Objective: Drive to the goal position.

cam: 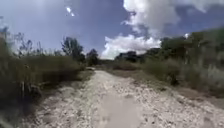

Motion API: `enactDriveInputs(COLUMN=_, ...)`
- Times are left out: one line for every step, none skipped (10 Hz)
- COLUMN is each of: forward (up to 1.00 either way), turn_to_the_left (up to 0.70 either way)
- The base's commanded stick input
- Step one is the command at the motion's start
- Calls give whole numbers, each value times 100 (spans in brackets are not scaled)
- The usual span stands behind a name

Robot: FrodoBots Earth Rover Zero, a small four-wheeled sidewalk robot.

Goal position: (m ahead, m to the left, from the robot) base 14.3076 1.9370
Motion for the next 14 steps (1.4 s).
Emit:
enactDriveInputs(forward=85, turn_to_the_left=0)
enactDriveInputs(forward=85, turn_to_the_left=0)
enactDriveInputs(forward=85, turn_to_the_left=0)
enactDriveInputs(forward=85, turn_to_the_left=0)
enactDriveInputs(forward=85, turn_to_the_left=0)
enactDriveInputs(forward=85, turn_to_the_left=0)
enactDriveInputs(forward=85, turn_to_the_left=0)
enactDriveInputs(forward=85, turn_to_the_left=0)
enactDriveInputs(forward=85, turn_to_the_left=0)
enactDriveInputs(forward=85, turn_to_the_left=0)
enactDriveInputs(forward=85, turn_to_the_left=0)
enactDriveInputs(forward=85, turn_to_the_left=0)
enactDriveInputs(forward=85, turn_to_the_left=0)
enactDriveInputs(forward=85, turn_to_the_left=0)
